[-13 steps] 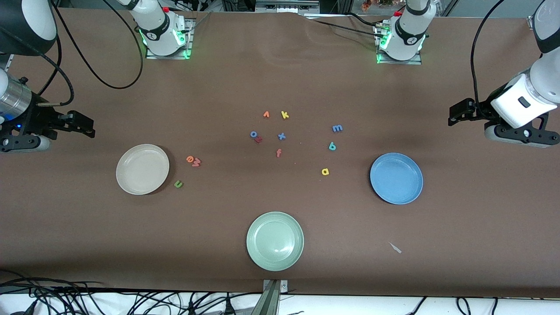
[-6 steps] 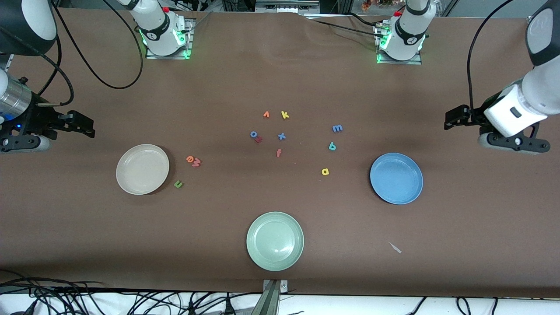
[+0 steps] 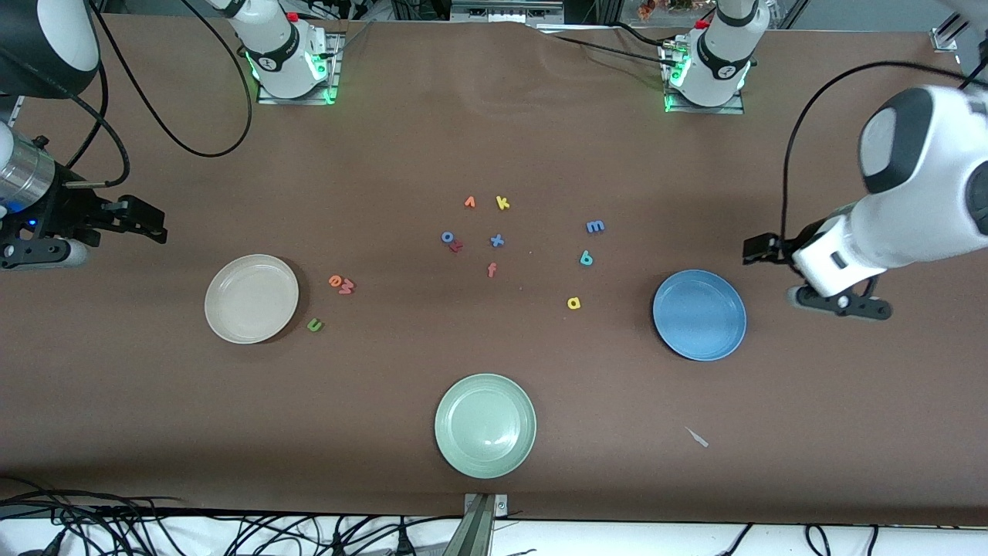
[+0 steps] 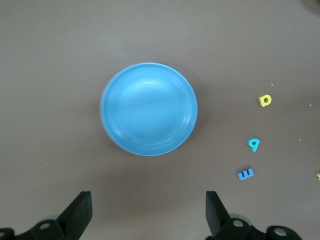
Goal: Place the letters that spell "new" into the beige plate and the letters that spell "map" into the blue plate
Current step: 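Move the left gripper over the teal letter b beside the blue plate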
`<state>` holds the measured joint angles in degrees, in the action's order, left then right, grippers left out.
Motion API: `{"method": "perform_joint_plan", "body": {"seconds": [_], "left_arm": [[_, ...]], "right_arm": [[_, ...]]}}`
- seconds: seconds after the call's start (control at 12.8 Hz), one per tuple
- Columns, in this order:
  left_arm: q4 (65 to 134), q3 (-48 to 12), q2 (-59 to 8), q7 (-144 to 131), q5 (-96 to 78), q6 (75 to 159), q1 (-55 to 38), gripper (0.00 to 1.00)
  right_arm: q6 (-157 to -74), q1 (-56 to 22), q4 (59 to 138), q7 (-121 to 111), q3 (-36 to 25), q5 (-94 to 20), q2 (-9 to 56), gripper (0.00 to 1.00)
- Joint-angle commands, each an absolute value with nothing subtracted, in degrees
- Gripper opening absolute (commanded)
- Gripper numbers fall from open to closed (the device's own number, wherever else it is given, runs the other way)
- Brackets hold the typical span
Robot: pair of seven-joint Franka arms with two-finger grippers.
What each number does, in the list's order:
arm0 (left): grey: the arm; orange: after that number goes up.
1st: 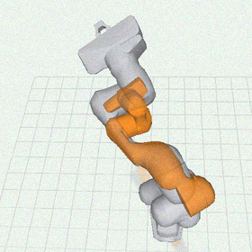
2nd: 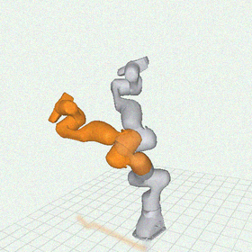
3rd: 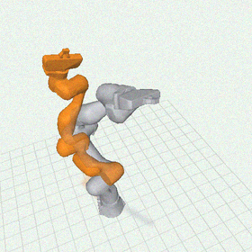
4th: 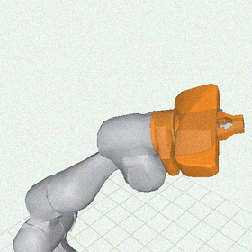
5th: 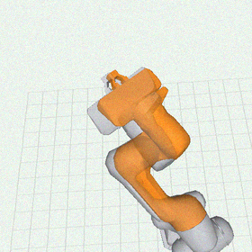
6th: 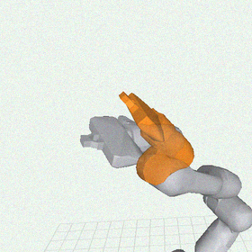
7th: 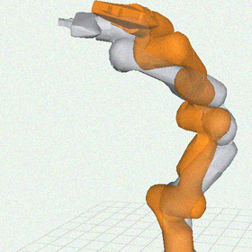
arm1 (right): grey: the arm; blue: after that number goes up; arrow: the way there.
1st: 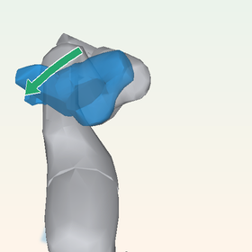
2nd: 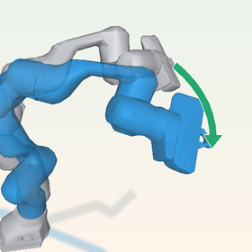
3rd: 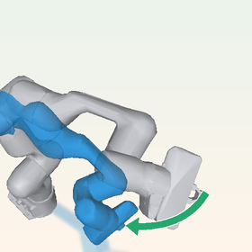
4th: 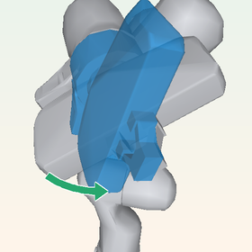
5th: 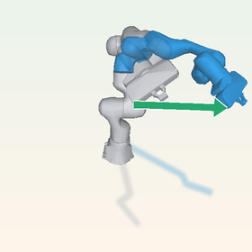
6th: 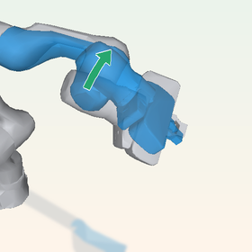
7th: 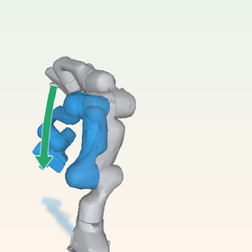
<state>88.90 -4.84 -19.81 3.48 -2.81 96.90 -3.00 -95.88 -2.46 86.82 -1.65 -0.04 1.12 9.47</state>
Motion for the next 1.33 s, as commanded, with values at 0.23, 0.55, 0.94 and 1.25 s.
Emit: {"method": "perform_joint_plan", "body": {"seconds": [0.23, 0.55, 0.94, 1.25], "left_arm": [[85.9, -5.8, -32.0, 0.5, -3.0, 102.7, -15.2, 1.00], [86.8, -5.8, -35.8, -17.2, -3.0, 107.7, -21.8, 1.00], [95.8, -6.6, -37.1, -23.6, -3.3, 117.5, -22.7, 1.00], [96.0, -6.6, -37.1, -23.4, -3.0, 117.7, -22.3, 1.00]], "right_arm": [[-95.4, -2.6, 85.5, -0.9, 0.2, 1.1, 9.7, 1.00], [-95.4, -2.6, 85.5, -0.9, 0.4, 1.1, 9.7, 1.00], [-95.4, -2.6, 85.5, -0.9, 0.4, 1.1, 9.7, 1.00], [-95.4, -2.9, 85.5, -0.9, 0.4, 1.1, 9.7, 1.00]]}}
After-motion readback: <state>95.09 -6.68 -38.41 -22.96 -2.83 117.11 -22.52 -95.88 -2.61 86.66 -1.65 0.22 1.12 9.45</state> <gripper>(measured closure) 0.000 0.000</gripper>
